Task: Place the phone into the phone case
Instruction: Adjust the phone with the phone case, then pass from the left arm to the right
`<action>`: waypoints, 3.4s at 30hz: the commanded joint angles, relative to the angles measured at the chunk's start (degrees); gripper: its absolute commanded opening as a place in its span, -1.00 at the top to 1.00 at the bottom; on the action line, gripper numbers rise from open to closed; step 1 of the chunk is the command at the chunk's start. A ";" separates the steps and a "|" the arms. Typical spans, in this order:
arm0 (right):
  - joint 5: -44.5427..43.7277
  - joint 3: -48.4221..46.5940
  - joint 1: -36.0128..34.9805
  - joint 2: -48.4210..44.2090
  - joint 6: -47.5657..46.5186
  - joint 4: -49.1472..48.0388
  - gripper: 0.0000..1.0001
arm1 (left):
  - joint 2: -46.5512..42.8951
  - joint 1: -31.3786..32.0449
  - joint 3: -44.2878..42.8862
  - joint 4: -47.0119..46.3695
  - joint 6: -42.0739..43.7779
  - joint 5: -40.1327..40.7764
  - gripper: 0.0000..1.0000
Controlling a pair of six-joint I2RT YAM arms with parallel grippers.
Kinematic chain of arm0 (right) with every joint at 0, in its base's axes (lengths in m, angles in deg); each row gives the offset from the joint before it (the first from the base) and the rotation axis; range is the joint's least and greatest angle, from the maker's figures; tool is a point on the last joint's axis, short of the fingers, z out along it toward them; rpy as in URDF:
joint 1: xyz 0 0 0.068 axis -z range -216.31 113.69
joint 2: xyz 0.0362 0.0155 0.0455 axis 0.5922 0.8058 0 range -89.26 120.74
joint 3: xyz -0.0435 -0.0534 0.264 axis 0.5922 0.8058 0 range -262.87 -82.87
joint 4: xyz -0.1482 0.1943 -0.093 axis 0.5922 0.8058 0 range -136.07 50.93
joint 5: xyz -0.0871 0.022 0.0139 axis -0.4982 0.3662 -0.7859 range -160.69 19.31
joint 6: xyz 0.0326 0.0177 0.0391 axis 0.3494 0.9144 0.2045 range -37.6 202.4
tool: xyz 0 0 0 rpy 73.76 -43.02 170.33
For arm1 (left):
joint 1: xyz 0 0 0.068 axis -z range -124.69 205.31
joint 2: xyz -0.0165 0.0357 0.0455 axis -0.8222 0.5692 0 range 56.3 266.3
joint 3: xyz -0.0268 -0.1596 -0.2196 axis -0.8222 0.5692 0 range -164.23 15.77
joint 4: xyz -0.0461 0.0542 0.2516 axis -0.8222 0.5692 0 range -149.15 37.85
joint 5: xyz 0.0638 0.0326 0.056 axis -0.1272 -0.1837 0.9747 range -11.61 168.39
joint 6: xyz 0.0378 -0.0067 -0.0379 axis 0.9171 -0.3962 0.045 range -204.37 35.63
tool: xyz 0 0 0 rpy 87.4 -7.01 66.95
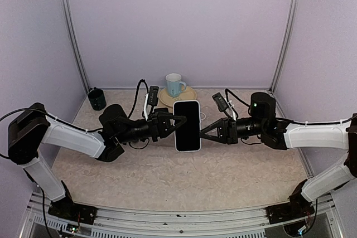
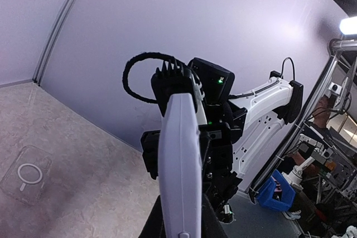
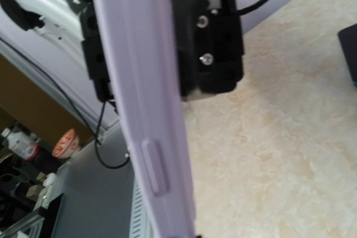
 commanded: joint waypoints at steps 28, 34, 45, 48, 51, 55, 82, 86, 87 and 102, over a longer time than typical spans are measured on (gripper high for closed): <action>-11.50 0.27 -0.84 -7.78 -5.85 5.81 1.00 | -3.02 0.80 1.97 0.27 1.93 11.47 1.00; -12.41 -0.57 -0.90 -8.05 -6.42 7.29 1.00 | -2.87 0.80 2.47 -0.69 1.73 11.77 1.00; -10.35 -1.70 -0.96 -0.83 -3.78 7.47 0.29 | -2.53 0.63 2.88 -3.79 1.07 9.53 1.00; -9.76 -1.76 -1.02 -0.75 -4.50 7.48 0.02 | -2.17 0.63 2.53 -3.80 0.29 8.58 1.00; -5.51 -1.93 -1.01 -0.49 -4.55 6.06 -0.17 | -1.36 0.54 1.67 -3.73 -1.08 5.96 1.00; -4.37 -2.96 -1.00 -0.11 -6.09 7.59 -0.23 | 0.87 0.54 0.08 -3.58 -3.11 2.29 1.00; 4.70 -3.68 -0.95 6.02 1.95 -2.68 1.00 | 5.50 1.60 -0.71 -5.96 -7.76 2.05 0.62; 4.28 -3.58 -0.13 5.56 2.66 -0.82 1.00 | 5.07 1.57 -0.31 -4.12 -6.68 3.22 -0.07; 3.95 -3.50 0.22 5.33 2.71 0.02 1.00 | 4.91 1.55 0.02 -3.79 -6.43 3.78 -0.20; 6.47 -1.29 13.94 5.49 -2.73 21.34 1.00 | -4.05 1.07 1.68 12.91 3.87 15.55 -0.98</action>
